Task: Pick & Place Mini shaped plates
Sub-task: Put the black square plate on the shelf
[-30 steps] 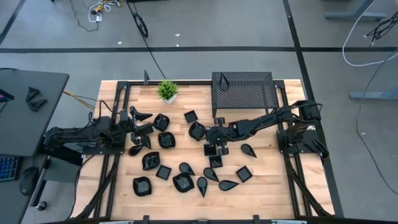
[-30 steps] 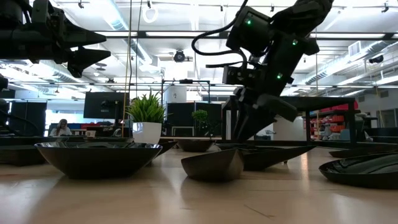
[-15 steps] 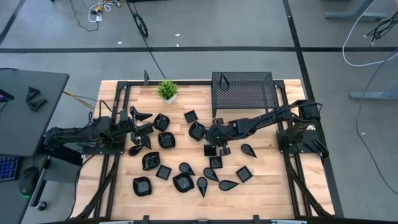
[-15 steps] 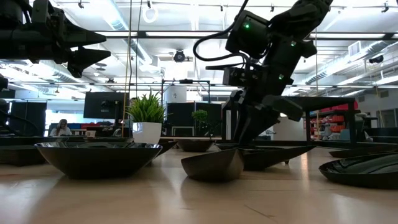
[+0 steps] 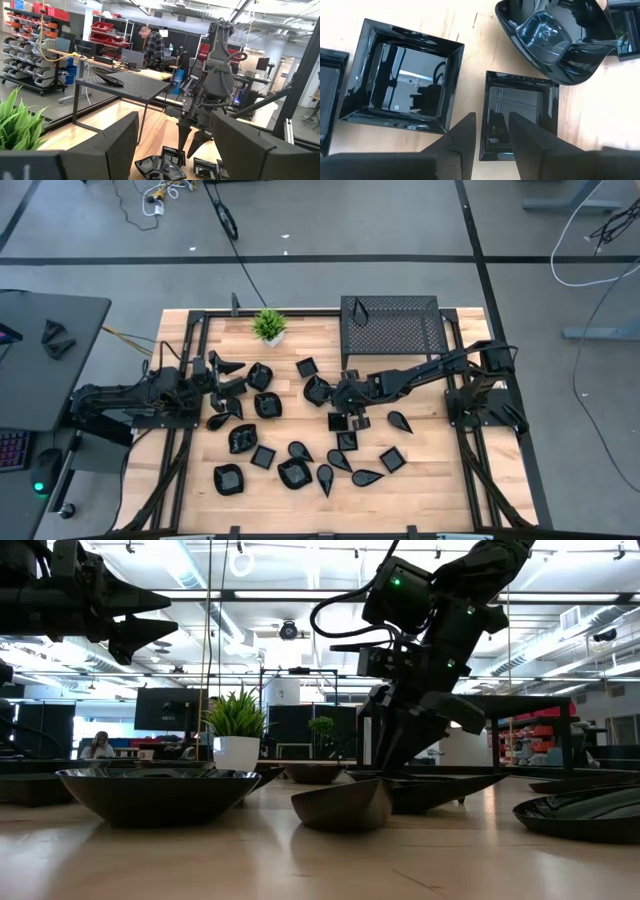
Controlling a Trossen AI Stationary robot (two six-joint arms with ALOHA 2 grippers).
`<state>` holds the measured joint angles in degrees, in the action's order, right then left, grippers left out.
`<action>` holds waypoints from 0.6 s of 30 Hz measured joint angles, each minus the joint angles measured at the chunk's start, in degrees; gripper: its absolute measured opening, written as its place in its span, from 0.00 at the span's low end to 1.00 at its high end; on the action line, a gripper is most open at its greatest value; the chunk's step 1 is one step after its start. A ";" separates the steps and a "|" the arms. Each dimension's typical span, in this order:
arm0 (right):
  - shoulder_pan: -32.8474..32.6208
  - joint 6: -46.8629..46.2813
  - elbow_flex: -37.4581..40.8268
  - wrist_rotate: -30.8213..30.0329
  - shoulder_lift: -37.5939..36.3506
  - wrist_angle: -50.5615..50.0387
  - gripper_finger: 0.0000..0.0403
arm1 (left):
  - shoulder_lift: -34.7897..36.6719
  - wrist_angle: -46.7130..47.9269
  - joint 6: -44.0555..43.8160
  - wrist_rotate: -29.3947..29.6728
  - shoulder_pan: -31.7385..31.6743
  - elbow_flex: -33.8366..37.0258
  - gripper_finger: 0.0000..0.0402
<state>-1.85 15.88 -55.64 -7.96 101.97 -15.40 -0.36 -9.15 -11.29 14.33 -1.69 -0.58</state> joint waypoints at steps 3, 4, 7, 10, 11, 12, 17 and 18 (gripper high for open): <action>-0.01 -0.42 0.01 0.06 0.66 0.22 0.29 | 0.00 0.00 -0.04 0.00 0.00 0.00 0.63; -0.05 -0.45 0.07 0.06 0.70 0.05 0.29 | 0.00 0.00 0.00 0.00 0.00 0.00 0.63; -0.09 -1.01 0.03 0.06 1.65 1.27 0.29 | 0.00 0.01 -0.04 0.00 0.00 0.01 0.63; -0.11 -1.88 0.04 0.06 2.96 2.29 0.29 | 0.00 0.02 -0.02 0.00 0.00 0.02 0.63; -0.11 -1.90 0.04 0.02 3.09 2.36 0.29 | 0.00 0.01 -0.04 0.01 0.01 0.00 0.63; -0.11 -1.90 -0.02 -0.09 3.28 2.59 0.29 | 0.00 0.00 0.00 0.02 0.02 0.00 0.63; -0.13 -3.45 -0.02 -0.05 3.48 3.21 0.21 | 0.00 0.02 0.00 0.00 0.00 0.00 0.63; -0.14 -3.51 -0.02 -0.07 3.50 3.23 0.18 | 0.00 0.02 -0.03 0.00 0.00 0.00 0.63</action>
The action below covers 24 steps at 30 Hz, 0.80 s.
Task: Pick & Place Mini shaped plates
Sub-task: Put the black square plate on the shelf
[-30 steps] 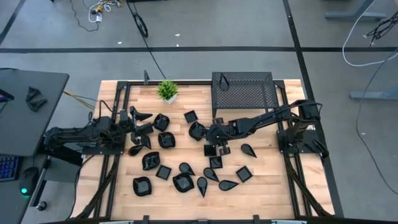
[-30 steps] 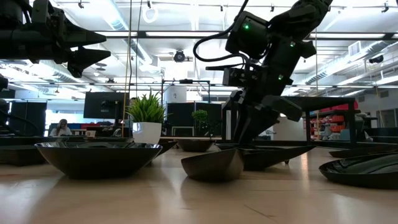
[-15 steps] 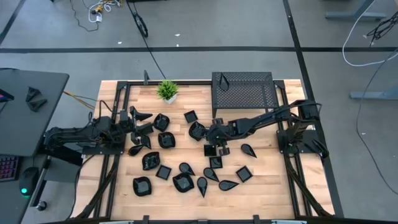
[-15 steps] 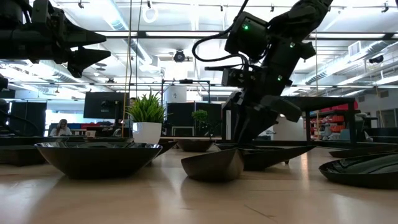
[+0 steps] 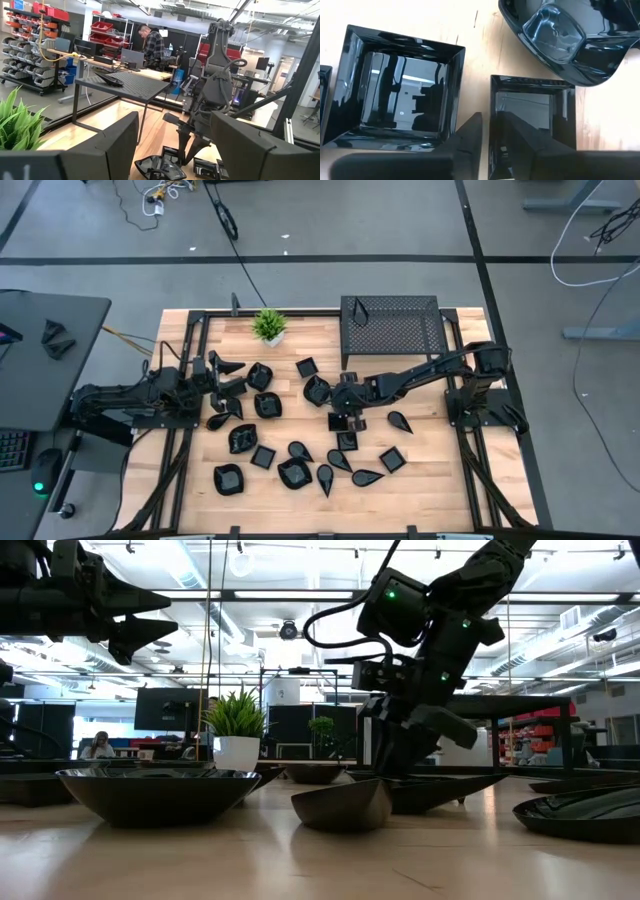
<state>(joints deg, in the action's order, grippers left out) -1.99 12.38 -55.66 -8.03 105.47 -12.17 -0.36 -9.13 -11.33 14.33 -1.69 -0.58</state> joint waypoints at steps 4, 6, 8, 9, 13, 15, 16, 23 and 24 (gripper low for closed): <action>-0.16 -0.21 0.00 -0.56 0.06 0.14 0.08 | 0.00 0.00 -0.01 0.00 0.00 0.02 0.63; -0.46 -1.56 0.02 -2.21 -0.41 -0.28 0.03 | 0.00 0.00 0.03 0.00 0.00 0.00 0.63; -1.00 -2.89 0.02 -3.86 -1.47 -0.63 0.01 | 0.00 0.00 0.00 0.00 0.01 0.00 0.63; -1.33 -3.47 0.02 -4.44 -2.15 -0.90 0.02 | 0.00 0.00 0.01 0.01 0.02 0.00 0.63; -3.29 -6.57 0.11 -4.98 -5.54 -1.91 0.05 | 0.00 0.00 0.01 0.01 0.01 0.00 0.63; -4.63 -7.81 0.11 -5.01 -7.79 -2.74 0.06 | 0.00 0.00 0.04 0.00 0.00 0.00 0.63; -5.39 -8.27 0.11 -5.03 -9.06 -3.40 0.06 | 0.00 0.00 0.02 0.01 0.01 0.00 0.63; -10.99 -8.72 0.11 -5.97 -20.97 -5.16 0.02 | 0.00 -0.01 0.04 0.01 0.01 0.00 0.63; -11.51 -8.70 0.11 -6.88 -23.11 -5.26 0.02 | 0.00 -0.01 0.04 0.01 0.02 0.00 0.63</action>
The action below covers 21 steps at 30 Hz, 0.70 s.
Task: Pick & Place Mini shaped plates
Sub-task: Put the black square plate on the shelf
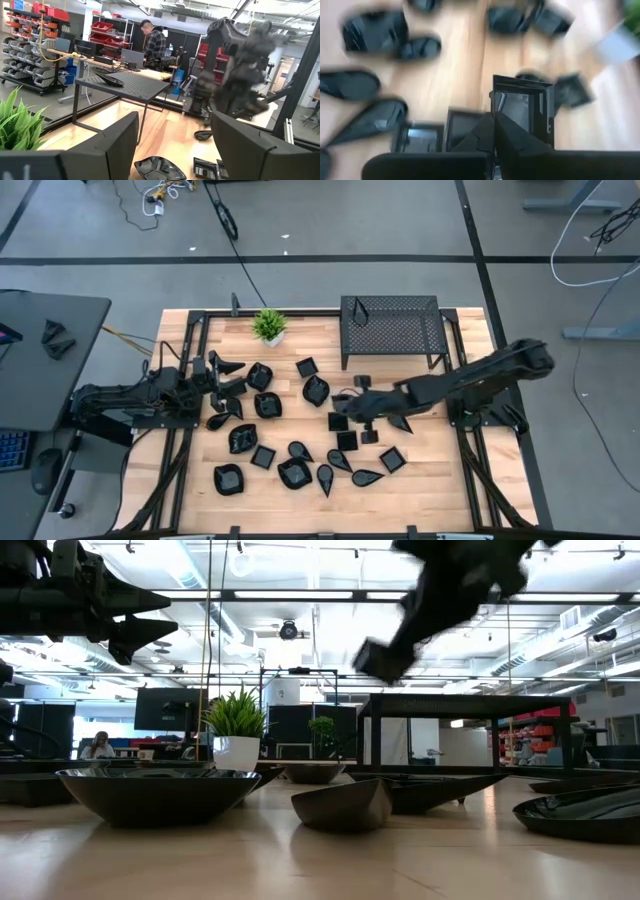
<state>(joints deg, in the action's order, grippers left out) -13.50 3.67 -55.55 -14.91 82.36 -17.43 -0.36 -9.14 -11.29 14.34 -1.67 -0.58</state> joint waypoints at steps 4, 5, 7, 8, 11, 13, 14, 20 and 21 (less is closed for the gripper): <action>-0.60 0.23 0.00 -5.90 -8.96 -2.85 0.02 | 0.00 0.00 -0.01 0.00 0.00 0.02 0.63; -0.06 0.39 0.00 -7.53 -11.10 -4.09 0.02 | 0.00 -0.01 -0.03 -0.01 -0.01 0.00 0.63; 1.83 1.56 -0.02 -9.89 -14.87 -8.35 0.02 | 0.00 -0.01 0.00 -0.01 0.00 0.00 0.63; 3.33 2.57 -0.02 -10.16 -16.52 -10.57 0.02 | 0.00 -0.01 0.00 0.01 -0.01 0.02 0.63; 10.32 5.70 -0.02 -9.94 -19.91 -17.07 0.02 | 0.00 -0.01 -0.01 0.01 0.00 0.00 0.63; 16.22 7.94 -0.02 -8.67 -20.52 -20.07 0.02 | 0.00 -0.01 -0.04 -0.01 0.00 0.02 0.63; 19.25 9.25 -0.02 -7.44 -20.42 -20.71 0.02 | 0.00 -0.01 -0.03 0.00 -0.01 0.01 0.63; 34.03 21.43 -0.02 -0.89 -16.30 -19.79 0.02 | 0.00 -0.01 0.00 -0.01 0.00 0.02 0.63; 35.68 23.27 -0.02 -0.91 -15.28 -19.16 0.02 | 0.00 -0.01 -0.02 -0.01 0.00 0.00 0.63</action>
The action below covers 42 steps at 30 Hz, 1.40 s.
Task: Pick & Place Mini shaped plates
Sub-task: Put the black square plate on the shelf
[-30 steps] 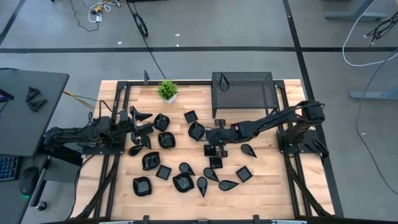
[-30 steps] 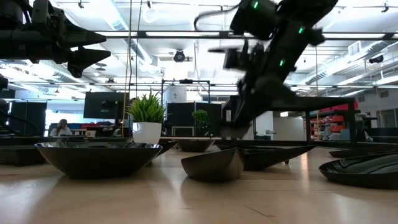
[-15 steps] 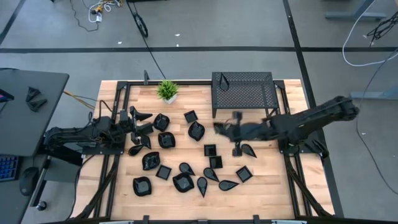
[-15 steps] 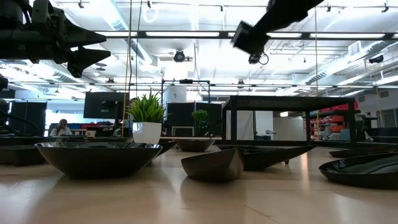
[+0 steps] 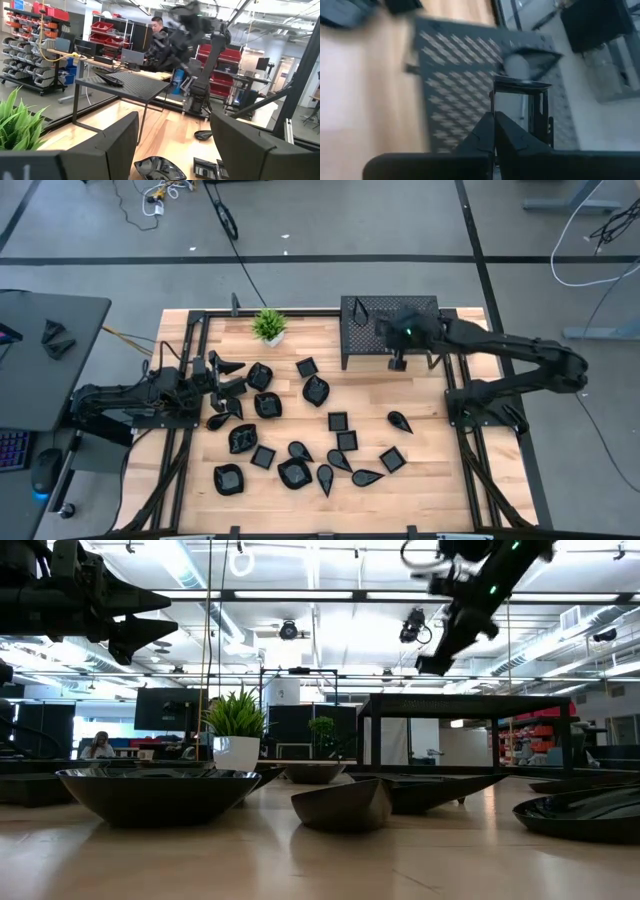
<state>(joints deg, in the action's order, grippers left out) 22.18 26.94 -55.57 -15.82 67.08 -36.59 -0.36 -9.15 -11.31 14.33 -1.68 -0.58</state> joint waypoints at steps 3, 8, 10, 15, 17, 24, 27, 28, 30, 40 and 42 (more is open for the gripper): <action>3.78 5.66 0.00 0.38 2.71 2.15 0.03 | 0.00 0.00 0.02 0.00 -0.01 0.00 0.63; 7.65 12.22 0.00 0.40 6.47 5.59 0.06 | 0.00 0.00 -0.02 0.00 -0.02 0.00 0.63; 9.07 13.56 0.00 0.41 7.42 5.96 0.06 | 0.00 0.00 0.02 0.00 -0.02 0.00 0.63; 12.57 14.45 0.00 0.43 8.49 6.19 0.06 | 0.00 0.00 0.02 0.00 -0.01 0.02 0.63; 13.52 15.16 0.00 0.42 8.49 6.28 0.06 | 0.00 0.00 -0.02 0.00 -0.01 0.01 0.63; 15.64 17.61 0.00 1.07 8.49 7.13 0.09 | 0.00 0.00 0.01 0.00 -0.02 0.01 0.63; 16.41 17.67 0.00 2.77 8.49 7.07 0.12 | 0.00 0.00 0.02 0.00 -0.02 0.00 0.63; 16.57 17.68 0.00 2.78 8.49 7.03 0.14 | 0.00 0.00 0.02 0.00 -0.02 0.00 0.63; 16.77 17.66 0.00 2.80 8.49 7.05 0.17 | 0.00 0.00 0.00 0.00 -0.01 0.02 0.63; 15.62 16.59 -0.02 2.78 7.42 4.12 0.34 | 0.00 0.00 0.02 0.00 0.00 0.00 0.63; 14.45 15.38 -0.02 2.56 5.88 2.46 0.37 | 0.00 0.00 0.00 0.02 -0.02 0.00 0.63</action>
<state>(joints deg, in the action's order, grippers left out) 36.63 42.32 -55.59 -13.26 72.96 -34.12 -0.36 -9.15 -11.31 14.35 -1.69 -0.58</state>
